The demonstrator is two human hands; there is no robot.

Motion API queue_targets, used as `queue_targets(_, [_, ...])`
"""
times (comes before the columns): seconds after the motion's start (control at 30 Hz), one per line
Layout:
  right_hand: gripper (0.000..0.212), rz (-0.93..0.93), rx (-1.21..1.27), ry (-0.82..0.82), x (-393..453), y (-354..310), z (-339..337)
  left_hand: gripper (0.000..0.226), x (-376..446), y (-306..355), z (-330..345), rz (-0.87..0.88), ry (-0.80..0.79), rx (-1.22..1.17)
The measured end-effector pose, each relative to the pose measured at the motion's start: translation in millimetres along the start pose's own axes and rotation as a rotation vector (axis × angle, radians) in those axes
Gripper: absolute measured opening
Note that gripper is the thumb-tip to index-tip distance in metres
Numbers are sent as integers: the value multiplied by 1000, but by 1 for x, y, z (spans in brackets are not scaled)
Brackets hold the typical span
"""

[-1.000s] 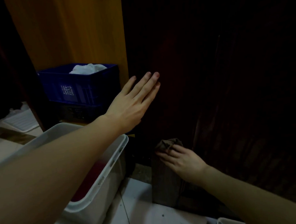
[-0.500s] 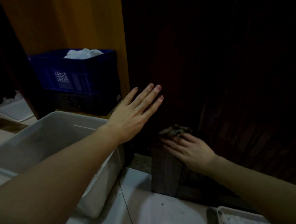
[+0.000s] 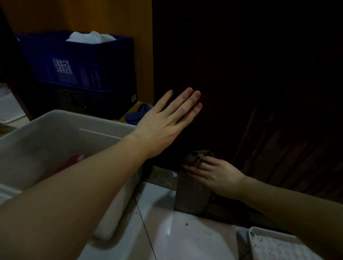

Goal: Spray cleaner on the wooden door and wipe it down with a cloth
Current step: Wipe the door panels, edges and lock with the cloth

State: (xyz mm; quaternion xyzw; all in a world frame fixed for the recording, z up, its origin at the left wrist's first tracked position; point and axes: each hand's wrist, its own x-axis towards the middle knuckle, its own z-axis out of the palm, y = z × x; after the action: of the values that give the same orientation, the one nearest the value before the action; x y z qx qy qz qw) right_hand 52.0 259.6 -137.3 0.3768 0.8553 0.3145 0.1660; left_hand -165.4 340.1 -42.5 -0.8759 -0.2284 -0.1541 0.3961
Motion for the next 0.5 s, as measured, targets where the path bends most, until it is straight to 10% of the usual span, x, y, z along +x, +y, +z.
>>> queue_targets(0.5, [46,-139,-13,-14,-1,-40,69,84,-54,63,52,35,-166,-45])
